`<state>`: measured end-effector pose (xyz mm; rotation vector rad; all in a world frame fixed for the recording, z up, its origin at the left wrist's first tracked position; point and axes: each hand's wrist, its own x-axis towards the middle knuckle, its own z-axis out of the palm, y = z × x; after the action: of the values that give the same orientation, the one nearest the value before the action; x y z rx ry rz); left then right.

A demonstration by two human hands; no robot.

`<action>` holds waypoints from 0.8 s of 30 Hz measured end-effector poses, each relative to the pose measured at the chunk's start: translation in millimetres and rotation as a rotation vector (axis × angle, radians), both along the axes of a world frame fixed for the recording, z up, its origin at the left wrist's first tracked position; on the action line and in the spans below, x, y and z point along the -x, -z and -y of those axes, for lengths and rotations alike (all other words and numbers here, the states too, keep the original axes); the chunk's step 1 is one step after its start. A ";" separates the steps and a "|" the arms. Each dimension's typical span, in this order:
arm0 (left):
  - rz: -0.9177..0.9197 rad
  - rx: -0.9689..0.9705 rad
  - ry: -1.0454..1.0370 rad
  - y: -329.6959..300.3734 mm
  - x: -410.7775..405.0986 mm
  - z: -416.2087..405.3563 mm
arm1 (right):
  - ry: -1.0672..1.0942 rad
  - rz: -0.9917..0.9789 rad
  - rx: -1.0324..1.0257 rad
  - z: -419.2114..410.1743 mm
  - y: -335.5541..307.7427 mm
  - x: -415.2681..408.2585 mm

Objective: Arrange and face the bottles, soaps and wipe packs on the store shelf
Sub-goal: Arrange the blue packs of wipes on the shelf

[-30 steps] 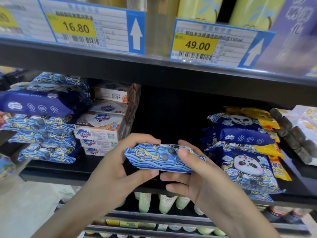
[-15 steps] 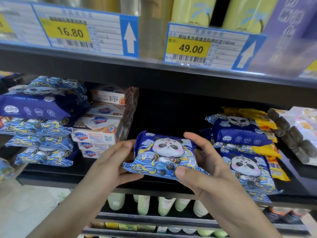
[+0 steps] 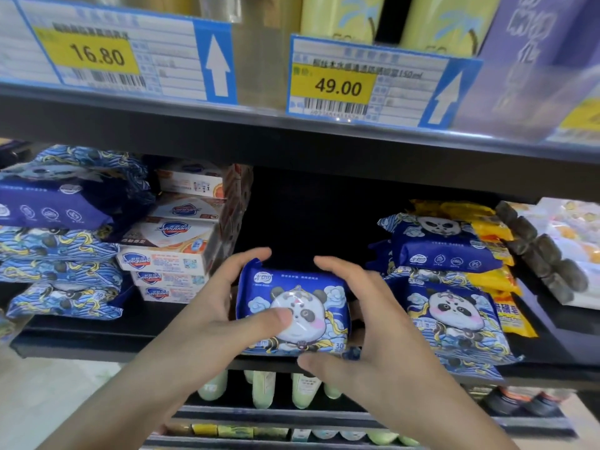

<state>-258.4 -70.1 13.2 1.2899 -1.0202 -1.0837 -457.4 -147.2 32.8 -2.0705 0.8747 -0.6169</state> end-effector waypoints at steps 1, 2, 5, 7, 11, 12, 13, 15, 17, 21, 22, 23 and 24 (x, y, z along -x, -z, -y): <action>0.029 0.014 0.032 -3.8 -2.6 6.6 | 0.007 0.017 0.008 0.7 -0.2 -1.0; 0.078 0.033 0.073 -7.8 -4.0 8.2 | 0.013 0.041 0.001 1.4 -0.5 -2.0; 0.319 0.042 -0.062 -8.9 -19.5 14.2 | 0.022 0.106 -0.053 4.5 1.6 -1.9; 0.725 0.086 -0.013 -10.8 -17.4 8.8 | 0.019 0.113 -0.069 6.5 -0.1 -2.2; 1.057 0.143 0.002 -20.6 -14.8 10.9 | -0.006 0.073 0.004 10.4 -6.5 -1.0; 1.083 0.121 0.002 -21.6 -15.9 16.1 | -0.012 0.056 0.032 10.8 -8.4 1.2; 1.089 0.098 0.008 -20.0 -19.9 24.5 | -0.020 0.033 0.049 10.4 -10.8 4.9; 1.055 0.100 -0.012 -22.4 -21.2 30.0 | -0.024 0.017 0.072 8.3 -18.4 14.4; 1.053 0.148 -0.050 -27.6 -15.9 23.4 | 0.033 0.026 0.166 9.5 -30.7 28.4; 1.114 0.137 -0.082 -35.3 -0.5 25.0 | 0.191 -0.156 0.587 47.3 -53.9 60.6; 1.122 0.127 -0.084 -35.6 1.5 31.6 | 0.211 -0.247 0.688 61.1 -57.0 67.6; 1.140 0.110 -0.090 -34.6 2.6 41.2 | 0.210 -0.343 0.753 75.3 -59.5 75.1; 1.153 0.096 -0.098 -33.1 2.9 51.4 | 0.204 -0.449 0.762 88.8 -62.8 80.4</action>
<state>-261.3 -121.6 46.3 1.8860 -1.7693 -0.1098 -537.8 -236.1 95.6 -2.9033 1.2494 -0.6699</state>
